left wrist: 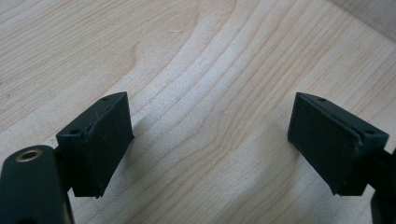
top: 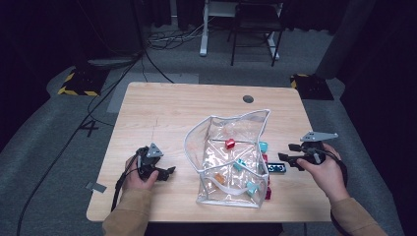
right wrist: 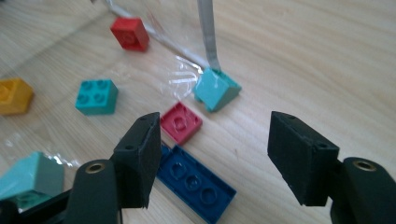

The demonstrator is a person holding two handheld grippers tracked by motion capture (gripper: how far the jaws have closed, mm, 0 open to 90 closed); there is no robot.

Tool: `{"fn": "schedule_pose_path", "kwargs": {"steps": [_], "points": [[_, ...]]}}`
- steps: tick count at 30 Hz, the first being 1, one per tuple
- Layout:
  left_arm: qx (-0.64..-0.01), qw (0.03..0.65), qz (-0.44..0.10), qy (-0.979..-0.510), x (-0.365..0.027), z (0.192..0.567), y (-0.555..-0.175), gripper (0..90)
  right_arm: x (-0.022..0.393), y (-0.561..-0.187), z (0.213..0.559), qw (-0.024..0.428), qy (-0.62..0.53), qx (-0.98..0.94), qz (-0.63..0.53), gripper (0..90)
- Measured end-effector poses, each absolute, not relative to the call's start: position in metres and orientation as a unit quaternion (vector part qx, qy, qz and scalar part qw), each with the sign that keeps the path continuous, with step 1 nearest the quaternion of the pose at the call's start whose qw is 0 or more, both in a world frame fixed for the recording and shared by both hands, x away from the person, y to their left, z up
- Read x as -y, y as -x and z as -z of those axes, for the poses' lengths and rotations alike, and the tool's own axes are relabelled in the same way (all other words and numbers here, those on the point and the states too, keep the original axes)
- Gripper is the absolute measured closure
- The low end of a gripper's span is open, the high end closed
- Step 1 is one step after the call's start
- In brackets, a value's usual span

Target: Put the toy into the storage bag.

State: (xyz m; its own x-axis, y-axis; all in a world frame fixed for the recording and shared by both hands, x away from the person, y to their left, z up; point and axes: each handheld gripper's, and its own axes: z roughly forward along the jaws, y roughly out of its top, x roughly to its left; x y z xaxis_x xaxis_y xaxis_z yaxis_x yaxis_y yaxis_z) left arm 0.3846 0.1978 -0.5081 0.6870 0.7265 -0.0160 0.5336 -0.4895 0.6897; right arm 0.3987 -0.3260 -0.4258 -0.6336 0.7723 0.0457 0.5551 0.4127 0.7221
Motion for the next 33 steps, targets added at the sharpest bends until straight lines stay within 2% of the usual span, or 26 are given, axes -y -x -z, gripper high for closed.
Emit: {"fn": "schedule_pose_path", "kwargs": {"steps": [14,25,28,33], "points": [[-0.370,0.344,-0.140,-0.851,-0.198,0.508,-0.385,14.1,0.321,-0.400,0.469,0.127,-0.388,-0.849,-0.335,32.8],[-0.370,0.344,-0.140,-0.852,-0.198,0.508,-0.385,14.2,0.319,-0.402,0.483,0.119,-0.374,-0.858,-0.330,31.3],[-0.370,0.344,-0.140,-0.852,-0.198,0.508,-0.385,14.2,0.319,-0.401,0.485,0.113,-0.373,-0.861,-0.326,35.0],[-0.370,0.344,-0.140,-0.851,-0.198,0.508,-0.385,14.2,0.321,-0.397,0.486,0.124,-0.374,-0.869,-0.300,57.3]]}}
